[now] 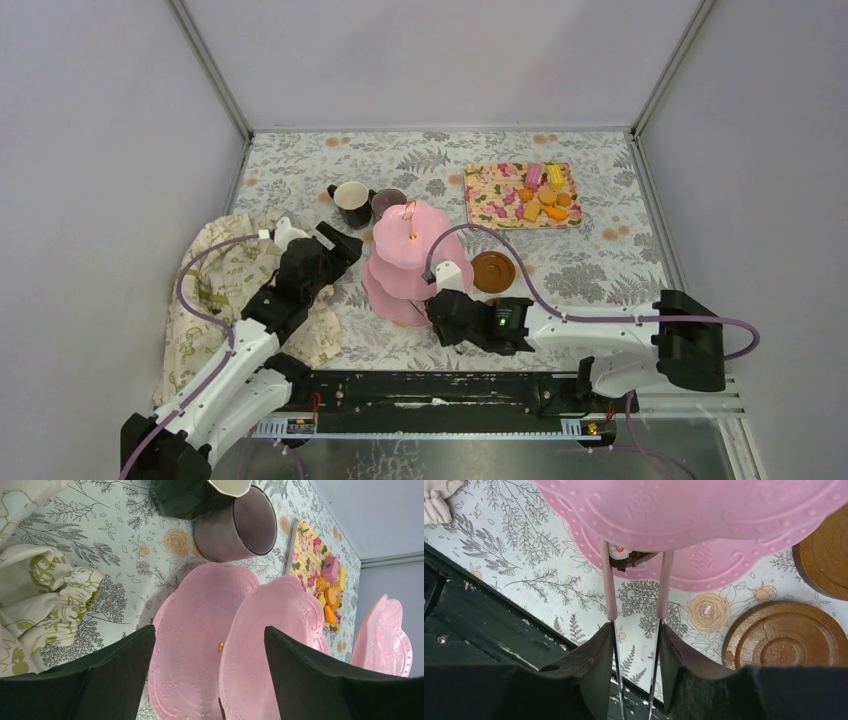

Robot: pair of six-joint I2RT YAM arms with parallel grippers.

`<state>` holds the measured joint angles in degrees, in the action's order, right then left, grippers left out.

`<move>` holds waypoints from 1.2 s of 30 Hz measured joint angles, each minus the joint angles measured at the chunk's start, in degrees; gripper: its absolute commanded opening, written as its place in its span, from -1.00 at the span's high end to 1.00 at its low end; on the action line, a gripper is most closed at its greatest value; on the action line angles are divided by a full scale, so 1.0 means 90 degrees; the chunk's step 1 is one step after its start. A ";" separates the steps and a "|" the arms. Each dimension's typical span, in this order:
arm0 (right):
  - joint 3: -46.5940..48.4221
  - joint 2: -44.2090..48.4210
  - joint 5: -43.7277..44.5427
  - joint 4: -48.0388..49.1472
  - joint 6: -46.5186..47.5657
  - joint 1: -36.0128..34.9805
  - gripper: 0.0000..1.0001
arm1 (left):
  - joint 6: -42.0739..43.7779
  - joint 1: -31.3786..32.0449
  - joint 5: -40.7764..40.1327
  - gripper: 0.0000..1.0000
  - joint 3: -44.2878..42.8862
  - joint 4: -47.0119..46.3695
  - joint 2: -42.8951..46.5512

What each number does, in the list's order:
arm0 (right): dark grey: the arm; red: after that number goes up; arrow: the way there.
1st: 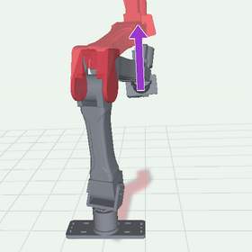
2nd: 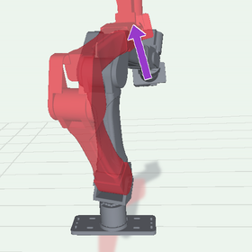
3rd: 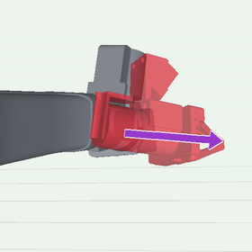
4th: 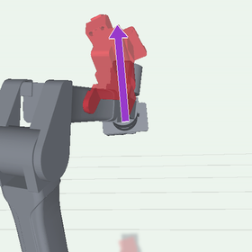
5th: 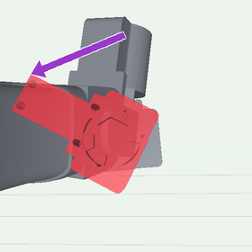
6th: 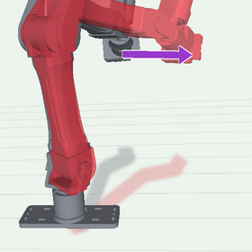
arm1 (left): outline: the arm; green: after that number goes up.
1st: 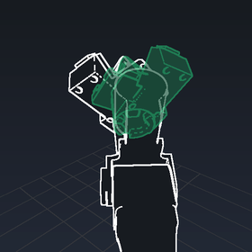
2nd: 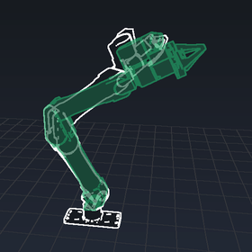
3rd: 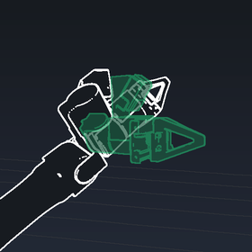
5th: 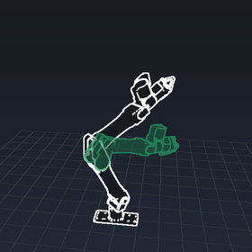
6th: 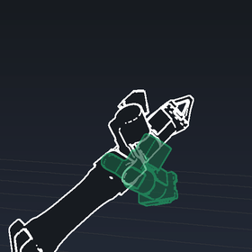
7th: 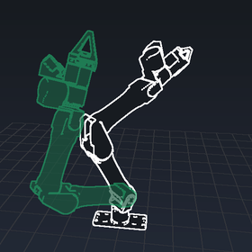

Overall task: Serve the afternoon tea
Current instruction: Pick up the desert from the tray, then place the desert on the desert table.

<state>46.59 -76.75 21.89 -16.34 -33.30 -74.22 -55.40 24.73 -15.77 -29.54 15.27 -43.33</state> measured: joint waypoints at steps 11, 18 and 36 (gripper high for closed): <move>0.0517 -0.0920 -0.0002 0.0408 0.0053 -0.0005 0.66 | -0.0005 0.0000 0.0095 -0.73 0.0090 -0.0087 0.0000; 0.0736 -0.1326 0.0002 0.0634 0.0046 -0.0005 0.64 | -0.0007 0.0000 0.0175 -0.73 0.0136 -0.0151 0.0002; 0.0789 -0.1948 0.0187 0.1173 -0.0199 -0.0005 0.44 | -0.0068 0.0000 0.0325 -0.72 0.0284 -0.0330 0.0061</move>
<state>53.69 -94.28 23.57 -5.78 -35.09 -74.26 -56.01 24.73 -12.84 -26.98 12.29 -42.78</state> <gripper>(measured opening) 0.414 0.862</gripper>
